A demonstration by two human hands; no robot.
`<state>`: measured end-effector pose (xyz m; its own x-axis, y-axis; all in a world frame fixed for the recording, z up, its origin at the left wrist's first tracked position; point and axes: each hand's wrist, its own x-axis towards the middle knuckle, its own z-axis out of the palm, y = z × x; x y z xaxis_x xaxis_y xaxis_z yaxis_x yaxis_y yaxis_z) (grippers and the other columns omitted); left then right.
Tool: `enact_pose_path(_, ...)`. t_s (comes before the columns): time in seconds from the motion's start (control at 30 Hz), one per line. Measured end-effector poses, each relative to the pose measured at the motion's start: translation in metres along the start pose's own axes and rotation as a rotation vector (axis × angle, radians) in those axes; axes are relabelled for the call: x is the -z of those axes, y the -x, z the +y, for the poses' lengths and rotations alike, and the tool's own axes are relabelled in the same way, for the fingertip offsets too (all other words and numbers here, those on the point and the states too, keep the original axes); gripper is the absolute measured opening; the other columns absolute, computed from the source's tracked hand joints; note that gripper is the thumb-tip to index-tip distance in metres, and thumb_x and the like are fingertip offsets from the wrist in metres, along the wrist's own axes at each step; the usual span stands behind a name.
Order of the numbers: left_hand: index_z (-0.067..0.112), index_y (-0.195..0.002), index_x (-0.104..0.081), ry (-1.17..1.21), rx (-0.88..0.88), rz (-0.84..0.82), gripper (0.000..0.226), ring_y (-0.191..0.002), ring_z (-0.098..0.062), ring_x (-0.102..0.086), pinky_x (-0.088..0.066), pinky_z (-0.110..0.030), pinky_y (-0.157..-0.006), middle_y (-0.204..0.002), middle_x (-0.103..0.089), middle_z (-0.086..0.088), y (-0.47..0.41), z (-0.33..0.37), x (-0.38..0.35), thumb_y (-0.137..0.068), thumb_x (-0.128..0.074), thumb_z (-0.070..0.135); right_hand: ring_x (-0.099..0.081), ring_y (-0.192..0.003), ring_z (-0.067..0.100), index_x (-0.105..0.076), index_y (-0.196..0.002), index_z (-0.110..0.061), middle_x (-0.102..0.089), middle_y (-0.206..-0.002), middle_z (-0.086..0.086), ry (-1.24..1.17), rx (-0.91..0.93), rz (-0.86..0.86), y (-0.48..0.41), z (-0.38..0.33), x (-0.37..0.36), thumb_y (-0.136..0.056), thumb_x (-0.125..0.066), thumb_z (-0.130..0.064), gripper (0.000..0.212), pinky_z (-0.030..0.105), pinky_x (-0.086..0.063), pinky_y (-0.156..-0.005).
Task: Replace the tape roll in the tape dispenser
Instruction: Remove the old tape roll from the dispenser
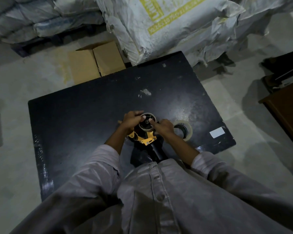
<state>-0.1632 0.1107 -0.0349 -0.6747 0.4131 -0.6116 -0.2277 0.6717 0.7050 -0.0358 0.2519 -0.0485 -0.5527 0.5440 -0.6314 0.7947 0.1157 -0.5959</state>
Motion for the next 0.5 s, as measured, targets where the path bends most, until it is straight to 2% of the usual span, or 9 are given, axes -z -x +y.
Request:
enact_pose_path(0.07,0.015,-0.126,-0.084,-0.109,-0.049,0.015,0.025,-0.112,-0.022,-0.078,-0.059,-0.023,-0.081,-0.112,-0.082,-0.003,0.004,0.002,0.0,-0.102,-0.076,0.015,-0.085,-0.076,0.028,-0.079,-0.091,-0.013,-0.085,-0.086,0.01,-0.074,0.0,-0.016,-0.004,0.001,-0.002,-0.091,-0.081,-0.068,0.055,0.052,-0.071,-0.081)
enact_pose_path(0.1,0.015,-0.117,-0.086,-0.163,-0.072,0.035,0.018,-0.105,-0.022,-0.079,-0.06,-0.027,-0.079,-0.104,-0.082,-0.002,0.005,0.001,0.0,-0.101,-0.077,0.019,-0.085,-0.079,0.029,-0.079,-0.087,-0.015,-0.085,-0.086,0.01,-0.108,0.007,-0.011,-0.007,0.003,-0.001,-0.088,-0.085,-0.063,0.049,0.054,-0.071,-0.082)
enact_pose_path(0.13,0.017,-0.107,-0.085,-0.224,-0.058,0.038,0.012,-0.1,-0.022,-0.078,-0.061,-0.033,-0.082,-0.099,-0.082,-0.002,0.007,0.001,0.001,-0.1,-0.079,0.024,-0.085,-0.083,0.03,-0.079,-0.084,-0.013,-0.085,-0.086,0.011,-0.141,0.002,-0.001,-0.007,0.002,0.001,-0.085,-0.087,-0.059,0.046,0.057,-0.071,-0.083)
enact_pose_path(0.2,0.019,-0.091,-0.08,-0.341,-0.021,0.016,0.019,-0.098,-0.026,-0.076,-0.059,-0.042,-0.089,-0.092,-0.08,-0.003,0.007,-0.007,0.001,-0.097,-0.079,0.037,-0.084,-0.095,0.034,-0.078,-0.084,-0.009,-0.085,-0.094,0.017,-0.234,-0.012,0.004,-0.004,-0.003,0.006,-0.086,-0.09,-0.046,0.039,0.062,-0.069,-0.088)
enact_pose_path(0.23,0.022,-0.09,-0.077,-0.345,-0.015,0.004,0.023,-0.102,-0.028,-0.075,-0.058,-0.045,-0.095,-0.093,-0.079,-0.001,0.006,-0.011,0.001,-0.095,-0.078,0.044,-0.083,-0.101,0.035,-0.075,-0.082,-0.012,-0.085,-0.102,0.019,-0.266,-0.012,0.0,0.001,-0.007,0.009,-0.09,-0.09,-0.038,0.031,0.061,-0.068,-0.092)
enact_pose_path(0.3,0.032,-0.1,-0.077,-0.312,-0.037,0.008,0.028,-0.115,-0.028,-0.072,-0.057,-0.053,-0.106,-0.103,-0.08,0.008,0.003,-0.015,0.001,-0.087,-0.075,0.057,-0.082,-0.107,0.034,-0.071,-0.084,-0.021,-0.084,-0.11,0.019,-0.283,-0.013,-0.027,0.005,-0.011,0.011,-0.096,-0.088,-0.027,0.022,0.057,-0.069,-0.096)
enact_pose_path(0.4,0.033,-0.107,-0.084,-0.301,-0.062,-0.017,0.028,-0.108,-0.024,-0.077,-0.06,-0.05,-0.104,-0.099,-0.082,0.008,-0.004,-0.018,-0.001,-0.087,-0.08,0.052,-0.084,-0.1,0.031,-0.075,-0.084,-0.025,-0.085,-0.104,0.015,-0.257,0.007,-0.026,0.007,-0.008,0.006,-0.095,-0.09,-0.028,0.019,0.057,-0.07,-0.091)
enact_pose_path(0.43,0.034,-0.099,-0.085,-0.316,-0.052,-0.001,0.027,-0.105,-0.025,-0.078,-0.061,-0.051,-0.103,-0.093,-0.082,0.01,-0.005,-0.018,-0.002,-0.084,-0.08,0.056,-0.085,-0.096,0.03,-0.075,-0.082,-0.026,-0.086,-0.101,0.013,-0.239,0.02,-0.013,0.005,-0.006,0.004,-0.093,-0.091,-0.03,0.02,0.058,-0.07,-0.09)
enact_pose_path(0.5,0.042,-0.085,-0.084,-0.295,-0.014,0.043,0.039,-0.104,-0.026,-0.078,-0.057,-0.063,-0.106,-0.079,-0.081,0.016,-0.013,-0.026,-0.003,-0.065,-0.075,0.075,-0.085,-0.092,0.027,-0.075,-0.077,-0.029,-0.087,-0.097,0.009,-0.204,0.04,0.003,0.003,-0.001,0.003,-0.089,-0.094,-0.034,0.023,0.056,-0.07,-0.09)
